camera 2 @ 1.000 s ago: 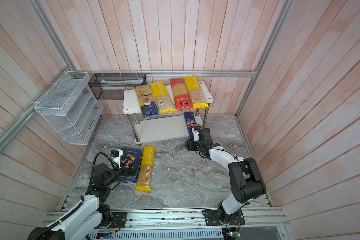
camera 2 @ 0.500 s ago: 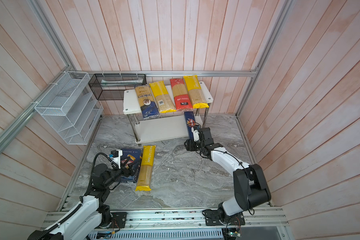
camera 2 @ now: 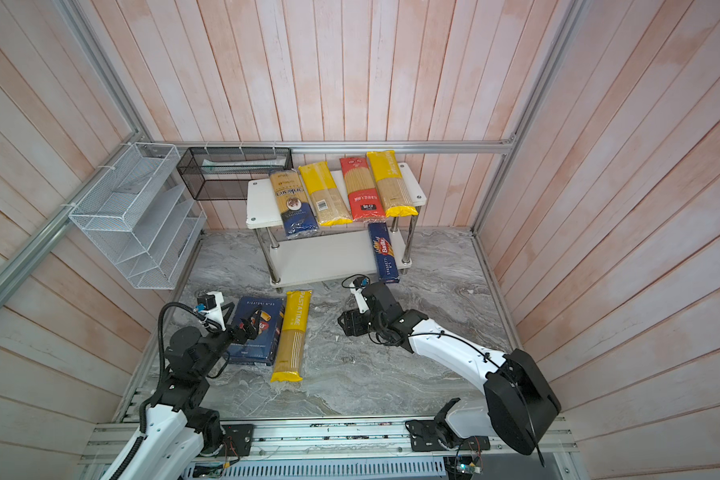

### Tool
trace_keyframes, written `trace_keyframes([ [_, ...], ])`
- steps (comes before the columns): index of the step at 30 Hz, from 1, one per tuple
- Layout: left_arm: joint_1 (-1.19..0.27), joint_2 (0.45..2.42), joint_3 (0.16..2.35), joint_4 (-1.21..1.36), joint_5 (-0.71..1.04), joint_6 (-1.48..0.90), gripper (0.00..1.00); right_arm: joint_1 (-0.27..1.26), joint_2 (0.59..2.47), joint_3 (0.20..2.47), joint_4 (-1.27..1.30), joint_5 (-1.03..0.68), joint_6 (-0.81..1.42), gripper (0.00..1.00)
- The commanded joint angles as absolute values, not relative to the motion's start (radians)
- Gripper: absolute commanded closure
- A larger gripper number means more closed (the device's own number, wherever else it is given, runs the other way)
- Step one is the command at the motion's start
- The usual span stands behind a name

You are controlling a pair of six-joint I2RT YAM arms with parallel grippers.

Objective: Place and organize the pasta boxes and bags onto the shelf
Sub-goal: 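Withdraw the right gripper from the shelf toward the yellow Pastatime bag, then lower the open right gripper onto the yellow Pastatime bag and close it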

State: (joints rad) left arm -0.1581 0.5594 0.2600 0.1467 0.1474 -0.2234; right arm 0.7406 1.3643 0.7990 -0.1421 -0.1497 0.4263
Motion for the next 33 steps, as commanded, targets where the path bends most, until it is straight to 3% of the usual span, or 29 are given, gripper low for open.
trace_keyframes([
  [1,-0.157,0.564,0.235,0.122,0.028,-0.162,0.0,0.775,1.409,0.781,-0.085,-0.118,0.485,0.25],
  [18,-0.155,0.646,0.257,0.147,0.066,-0.149,0.0,0.897,1.626,0.882,0.01,-0.072,0.517,0.22],
  [33,-0.153,0.644,0.257,0.147,0.069,-0.147,0.0,0.903,1.752,0.961,-0.004,-0.06,0.518,0.17],
])
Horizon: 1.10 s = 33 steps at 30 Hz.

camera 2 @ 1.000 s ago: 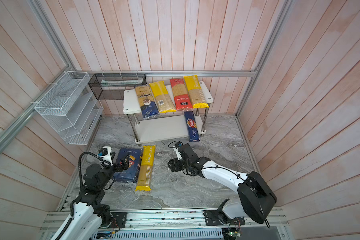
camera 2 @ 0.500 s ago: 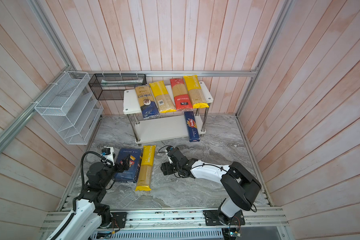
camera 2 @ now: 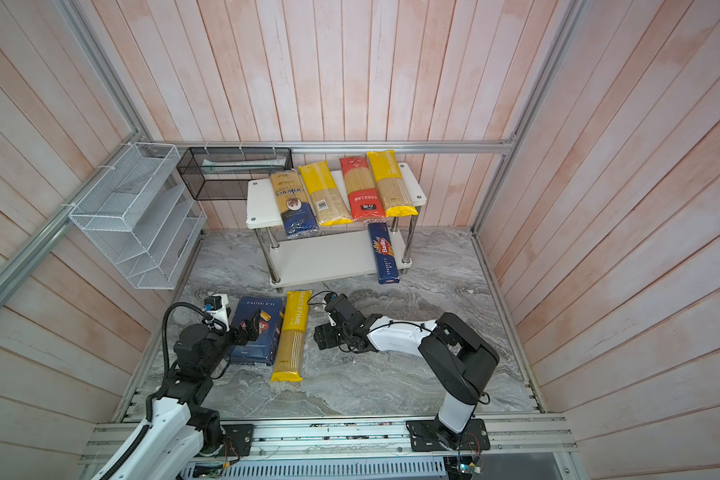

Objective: Place and organize the pasta boxes and bags onto the shelf
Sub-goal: 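Lower the open right gripper onto the yellow Pastatime bag and close it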

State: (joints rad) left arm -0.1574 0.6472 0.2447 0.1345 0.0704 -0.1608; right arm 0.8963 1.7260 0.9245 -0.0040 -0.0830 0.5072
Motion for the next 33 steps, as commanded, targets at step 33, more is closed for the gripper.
trace_keyframes([
  [33,-0.154,0.574,0.234,0.136,0.061,-0.15,0.0,1.063,1.98,1.198,-0.325,0.199,0.445,0.12],
])
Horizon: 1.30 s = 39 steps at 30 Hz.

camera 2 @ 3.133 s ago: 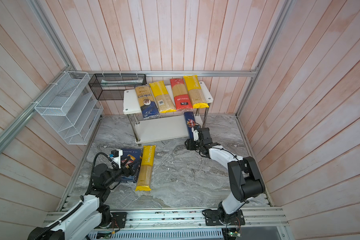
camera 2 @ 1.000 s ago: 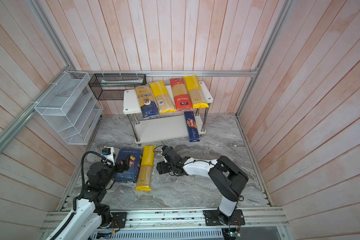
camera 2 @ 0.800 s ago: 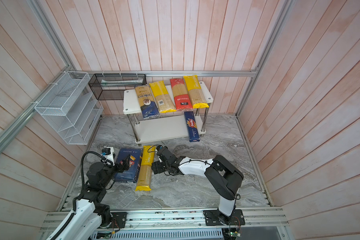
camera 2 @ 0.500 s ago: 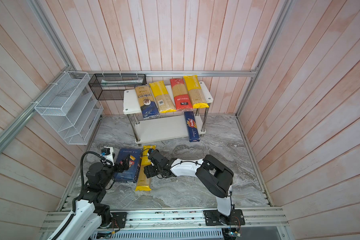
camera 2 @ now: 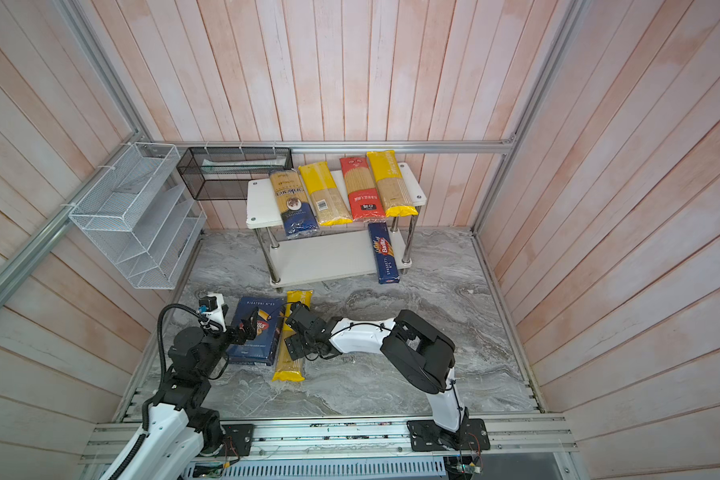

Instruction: Place and organize the pasta boxes and bags onto the shelf

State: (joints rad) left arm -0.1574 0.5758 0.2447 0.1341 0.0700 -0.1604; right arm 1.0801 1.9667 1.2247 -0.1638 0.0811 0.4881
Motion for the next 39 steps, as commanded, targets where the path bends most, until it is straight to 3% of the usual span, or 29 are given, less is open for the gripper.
trace_keyframes([
  [1,-0.155,0.575,0.235,0.135,0.063,-0.15,0.0,1.057,1.975,1.186,-0.326,0.198,0.445,0.12],
  [11,-0.155,0.584,0.235,0.139,0.069,-0.147,0.0,0.919,1.777,0.984,-0.316,0.162,0.449,0.12],
  [18,-0.152,0.589,0.237,0.14,0.071,-0.146,0.0,0.905,1.657,0.94,-0.238,0.108,0.377,0.12],
  [22,-0.152,0.591,0.239,0.142,0.076,-0.145,0.0,0.906,1.657,0.982,-0.234,0.069,0.362,0.11],
  [25,-0.153,0.593,0.238,0.143,0.076,-0.145,0.0,0.927,1.662,0.99,-0.23,0.092,0.366,0.02],
  [39,-0.153,0.611,0.245,0.146,0.081,-0.144,0.0,0.952,1.75,0.99,-0.205,0.107,0.127,0.02],
])
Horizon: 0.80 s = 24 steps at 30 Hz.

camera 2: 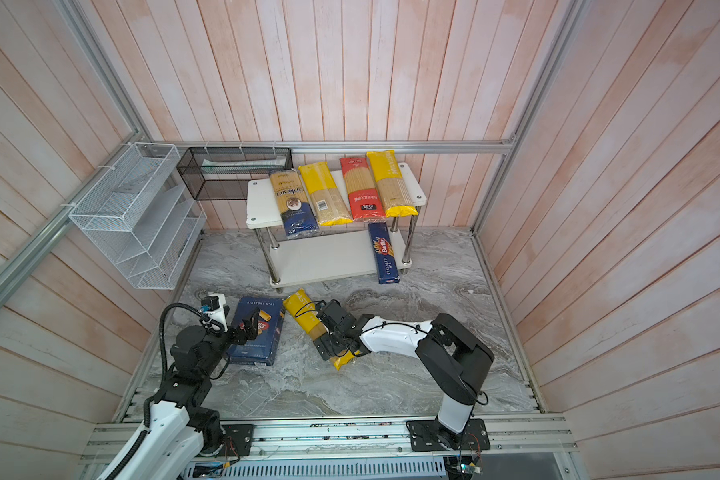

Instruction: Place and organize the pasta boxes and bags onto the shelf

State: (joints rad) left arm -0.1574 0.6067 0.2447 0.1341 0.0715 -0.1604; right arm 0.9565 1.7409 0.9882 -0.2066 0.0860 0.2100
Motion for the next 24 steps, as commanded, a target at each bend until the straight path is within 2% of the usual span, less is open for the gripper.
trace_keyframes([
  [1,-0.153,0.613,0.245,0.146,0.081,-0.144,0.0,0.947,1.748,0.984,-0.192,0.089,0.116,0.02],
  [6,-0.153,0.616,0.246,0.146,0.077,-0.145,0.0,0.941,1.761,0.976,-0.109,-0.058,0.088,0.02],
  [24,-0.153,0.607,0.243,0.141,0.066,-0.148,0.0,0.933,1.888,1.036,-0.133,0.001,0.047,0.02],
])
